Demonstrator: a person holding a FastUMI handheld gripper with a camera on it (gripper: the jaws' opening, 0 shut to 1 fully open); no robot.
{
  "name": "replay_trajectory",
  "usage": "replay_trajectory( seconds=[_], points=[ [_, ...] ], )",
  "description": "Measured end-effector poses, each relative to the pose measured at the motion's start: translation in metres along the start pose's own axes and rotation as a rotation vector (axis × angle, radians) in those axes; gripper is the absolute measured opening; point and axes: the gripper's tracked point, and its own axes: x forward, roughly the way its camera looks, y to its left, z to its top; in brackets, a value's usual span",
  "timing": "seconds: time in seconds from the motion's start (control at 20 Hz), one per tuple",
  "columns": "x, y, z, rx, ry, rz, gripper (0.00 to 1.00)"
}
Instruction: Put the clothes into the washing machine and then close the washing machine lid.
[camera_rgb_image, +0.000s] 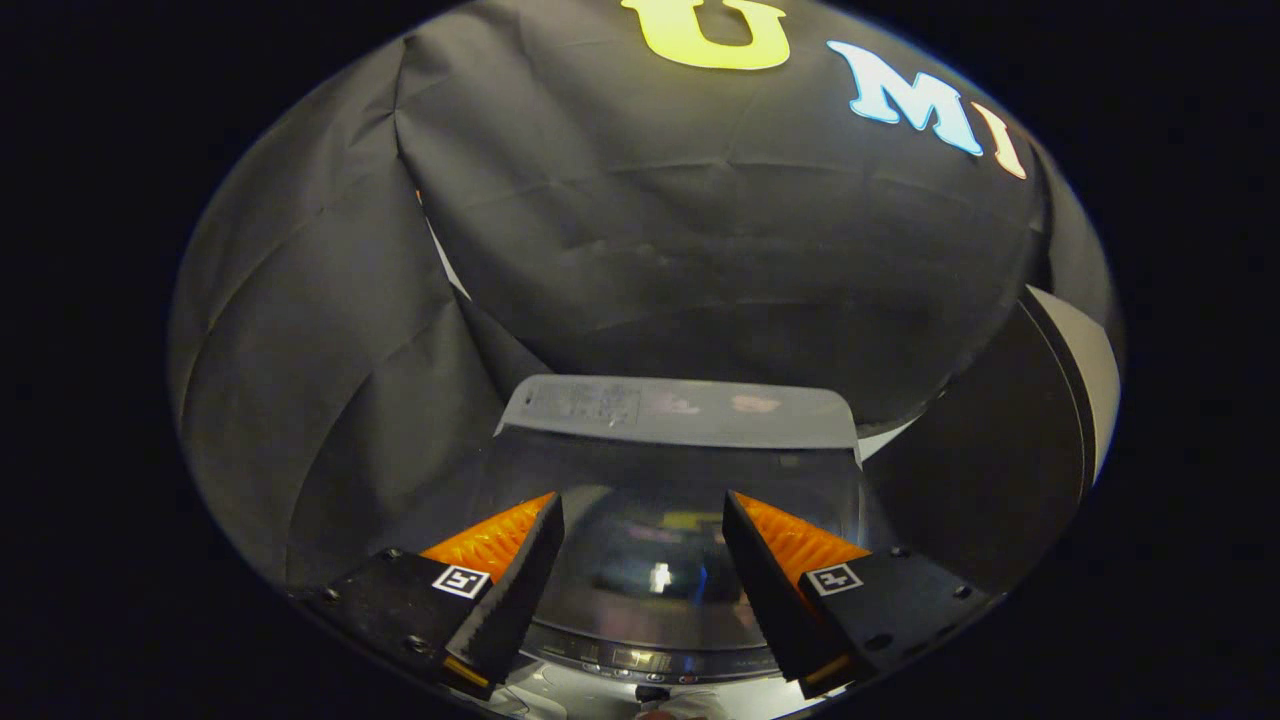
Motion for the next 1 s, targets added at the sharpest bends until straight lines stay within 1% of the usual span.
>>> replay_trajectory(
  seconds=[0.15,0.4,0.65,0.9,1.0],
  points=[
    [-0.016,0.005,-0.017,0.018,-0.017,0.023,0.99],
    [-0.076,0.003,-0.022,0.042,-0.153,0.064,0.99],
    [-0.156,-0.025,-0.044,0.050,-0.335,0.091,0.99],
    [-0.242,-0.070,-0.058,0.089,-0.536,0.108,0.98],
    [-0.272,-0.097,-0.062,0.086,-0.610,0.100,0.98]
  ],
)
